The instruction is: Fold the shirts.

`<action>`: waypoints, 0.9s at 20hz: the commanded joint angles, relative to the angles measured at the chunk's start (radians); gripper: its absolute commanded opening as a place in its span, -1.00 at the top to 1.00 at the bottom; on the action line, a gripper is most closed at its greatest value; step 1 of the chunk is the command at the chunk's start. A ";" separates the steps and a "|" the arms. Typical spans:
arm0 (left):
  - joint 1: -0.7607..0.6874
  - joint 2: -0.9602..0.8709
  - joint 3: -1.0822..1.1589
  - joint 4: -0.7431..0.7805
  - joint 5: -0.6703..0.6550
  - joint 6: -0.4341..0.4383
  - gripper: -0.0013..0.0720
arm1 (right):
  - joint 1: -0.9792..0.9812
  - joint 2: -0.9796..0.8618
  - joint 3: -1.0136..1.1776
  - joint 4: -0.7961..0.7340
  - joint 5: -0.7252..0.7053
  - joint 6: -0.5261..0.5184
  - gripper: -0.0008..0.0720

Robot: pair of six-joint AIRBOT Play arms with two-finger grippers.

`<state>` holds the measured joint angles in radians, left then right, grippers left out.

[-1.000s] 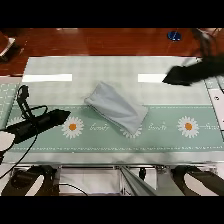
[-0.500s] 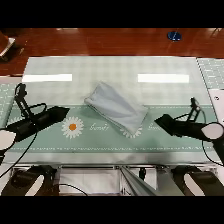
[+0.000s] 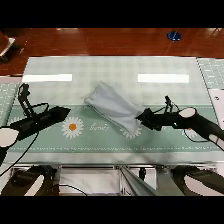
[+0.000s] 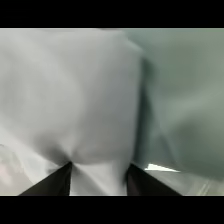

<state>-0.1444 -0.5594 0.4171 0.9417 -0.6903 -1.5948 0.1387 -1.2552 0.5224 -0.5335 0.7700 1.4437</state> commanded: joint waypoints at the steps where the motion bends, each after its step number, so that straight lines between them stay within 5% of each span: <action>1: 0.000 -0.002 0.000 0.000 0.002 0.000 0.89 | 0.006 -0.188 0.147 0.061 0.124 -0.136 0.36; 2: 0.000 -0.002 0.000 0.000 0.002 0.000 0.89 | 0.006 -0.208 0.184 0.066 0.141 -0.170 0.78; 3: 0.000 -0.002 0.000 0.000 0.001 0.000 0.89 | 0.006 -0.215 0.230 0.069 0.155 -0.220 0.93; 13: 0.000 -0.002 0.000 -0.001 0.000 0.000 0.89 | -0.006 -0.215 0.970 -0.340 0.430 -0.017 0.93; 18: 0.000 -0.002 0.000 -0.001 -0.002 0.000 0.89 | -0.124 -0.214 1.215 -0.397 0.576 0.051 0.93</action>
<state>-0.1444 -0.5610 0.4171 0.9409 -0.6907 -1.5948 0.0757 -1.4689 1.5959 -0.8700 1.2472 1.4403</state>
